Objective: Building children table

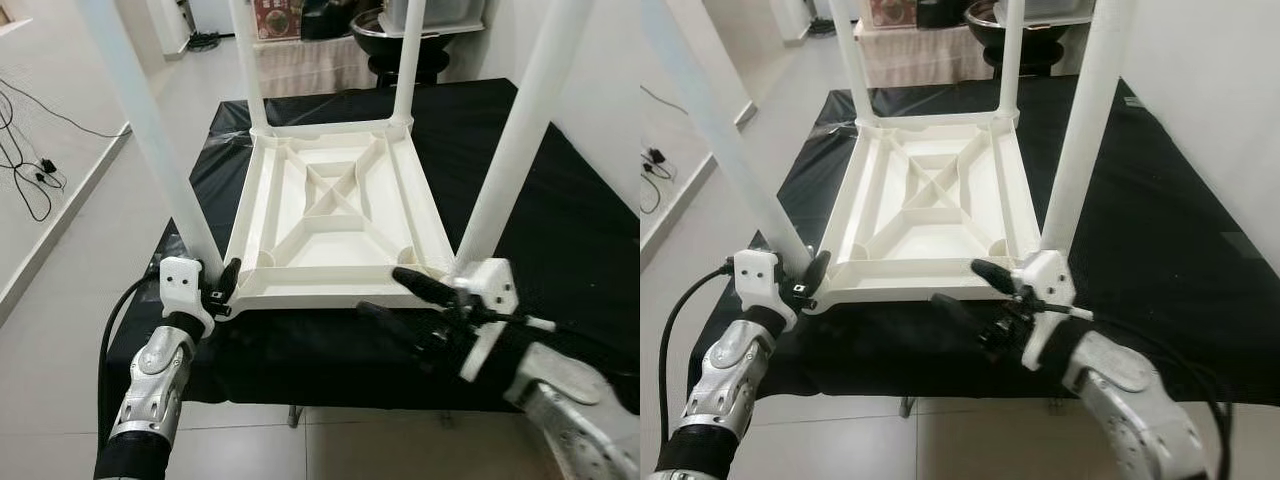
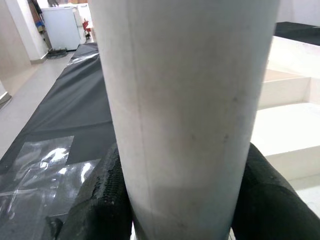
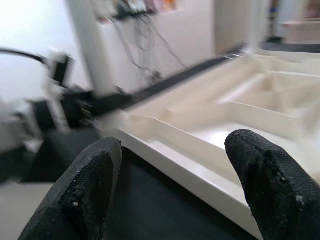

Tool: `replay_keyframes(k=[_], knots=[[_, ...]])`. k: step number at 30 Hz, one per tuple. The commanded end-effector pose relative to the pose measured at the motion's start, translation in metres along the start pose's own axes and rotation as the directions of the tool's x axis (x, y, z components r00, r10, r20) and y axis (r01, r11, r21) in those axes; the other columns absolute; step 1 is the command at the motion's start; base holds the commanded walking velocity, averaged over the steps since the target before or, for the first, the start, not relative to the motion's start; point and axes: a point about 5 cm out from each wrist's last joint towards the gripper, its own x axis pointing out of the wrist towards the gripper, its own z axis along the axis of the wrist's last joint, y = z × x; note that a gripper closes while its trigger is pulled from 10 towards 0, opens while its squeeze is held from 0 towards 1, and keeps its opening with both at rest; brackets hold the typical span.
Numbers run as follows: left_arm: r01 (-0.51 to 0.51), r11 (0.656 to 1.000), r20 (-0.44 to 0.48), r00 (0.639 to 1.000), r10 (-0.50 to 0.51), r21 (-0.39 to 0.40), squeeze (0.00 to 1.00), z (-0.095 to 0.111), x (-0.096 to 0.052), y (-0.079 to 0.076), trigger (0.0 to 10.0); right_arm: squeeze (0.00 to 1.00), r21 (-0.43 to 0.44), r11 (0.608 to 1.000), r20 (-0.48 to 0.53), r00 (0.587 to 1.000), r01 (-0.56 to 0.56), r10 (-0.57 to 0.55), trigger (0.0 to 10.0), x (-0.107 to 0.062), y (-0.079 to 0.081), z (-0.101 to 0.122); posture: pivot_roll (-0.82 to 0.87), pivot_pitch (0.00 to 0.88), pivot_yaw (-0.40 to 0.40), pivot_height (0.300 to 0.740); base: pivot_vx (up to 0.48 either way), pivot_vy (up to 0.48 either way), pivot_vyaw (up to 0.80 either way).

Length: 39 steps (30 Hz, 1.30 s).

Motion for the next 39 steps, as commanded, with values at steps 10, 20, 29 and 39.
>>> replay_keyframes(k=[10,20,29,39], knots=[[-0.039,0.999,-0.018,0.999,0.039,0.021,0.0,-0.004,-0.004,0.013,0.0,0.0,-0.147,0.891,-0.124,0.886,0.429,-0.447,10.0,-0.047,-0.059,0.011,-0.17,0.16,0.062,0.74,0.0,0.0,0.0],[-0.041,0.999,-0.011,0.999,0.041,0.021,0.0,-0.005,-0.003,0.011,0.0,0.0,-0.026,0.9,0.164,0.89,0.435,-0.425,10.0,-0.021,-0.056,0.067,-0.16,0.15,0.059,0.74,0.0,0.0,0.0],[-0.048,0.999,-0.005,0.999,0.048,0.018,0.0,-0.005,-0.003,0.01,0.0,0.0,-0.043,0.923,0.191,0.91,0.382,-0.367,10.0,-0.008,-0.052,0.079,-0.16,0.145,0.052,0.74,0.0,0.0,0.0],[-0.048,0.999,-0.002,0.999,0.048,0.016,0.0,-0.006,-0.003,0.009,0.0,0.0,0.196,0.853,0.407,0.752,0.483,-0.519,10.0,-0.039,-0.086,0.107,-0.16,0.142,0.052,0.74,0.0,0.0,0.0]])
